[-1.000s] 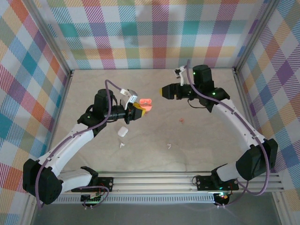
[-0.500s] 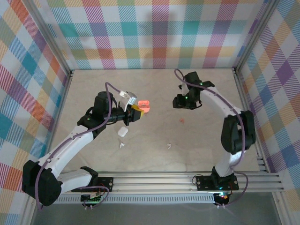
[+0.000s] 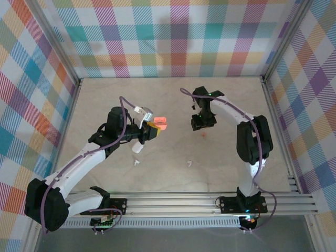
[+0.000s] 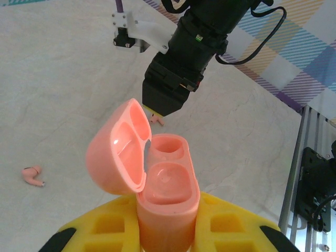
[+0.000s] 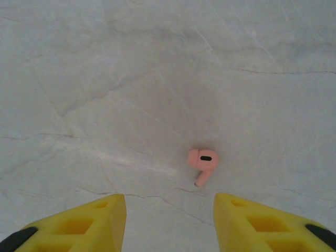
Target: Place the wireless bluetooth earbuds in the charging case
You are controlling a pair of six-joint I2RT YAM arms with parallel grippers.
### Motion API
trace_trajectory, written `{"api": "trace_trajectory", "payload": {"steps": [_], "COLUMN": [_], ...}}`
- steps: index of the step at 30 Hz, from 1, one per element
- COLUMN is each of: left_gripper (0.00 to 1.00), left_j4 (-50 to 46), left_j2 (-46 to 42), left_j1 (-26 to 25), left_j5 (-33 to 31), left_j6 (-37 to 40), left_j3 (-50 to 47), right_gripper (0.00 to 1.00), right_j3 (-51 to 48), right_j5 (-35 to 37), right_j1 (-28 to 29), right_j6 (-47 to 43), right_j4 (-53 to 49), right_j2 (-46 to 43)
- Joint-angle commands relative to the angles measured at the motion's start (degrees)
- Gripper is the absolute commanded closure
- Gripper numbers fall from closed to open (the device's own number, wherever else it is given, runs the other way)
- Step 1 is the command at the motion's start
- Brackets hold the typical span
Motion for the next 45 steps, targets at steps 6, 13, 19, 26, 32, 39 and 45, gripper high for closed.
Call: {"api": "trace_trajectory", "payload": {"steps": [6,13,19,26,32,39,45], "left_gripper": [1.00,1.00,1.00,1.00,1.00,1.00,1.00], "left_j4": [3.34,3.07,2.77,2.09,1.63,1.54,1.46], "left_j2": [-0.49,-0.15,1.45,1.74,1.27,1.38,1.47], "left_j1": [0.69,0.69,0.70,0.69,0.69,0.64,0.69], "left_j5": [0.26,0.01,0.80,0.98,0.81,0.98,1.16], "left_j6": [-2.25,-2.08,-2.05,-1.93,-1.92,-1.92,-1.89], "left_j3": [-0.90,-0.73,0.62,0.98,0.63,0.69,0.79], "right_gripper": [0.60,0.57,0.56,0.57,0.59,0.60,0.60], "right_j3": [2.58,1.71,1.39,1.16,0.73,-0.24,-0.50], "right_j5": [1.95,2.13,2.65,2.39,2.39,3.79,4.23], "right_j1": [-0.34,-0.34,-0.34,-0.43,-0.49,-0.50,-0.49], "right_j6": [-1.82,-1.69,-1.75,-1.73,-1.69,-1.73,-1.82], "right_j4": [-3.21,-3.06,-3.05,-2.87,-2.27,-1.82,-1.40], "right_j2": [4.44,5.21,6.14,7.11,7.62,7.67,7.84]}}
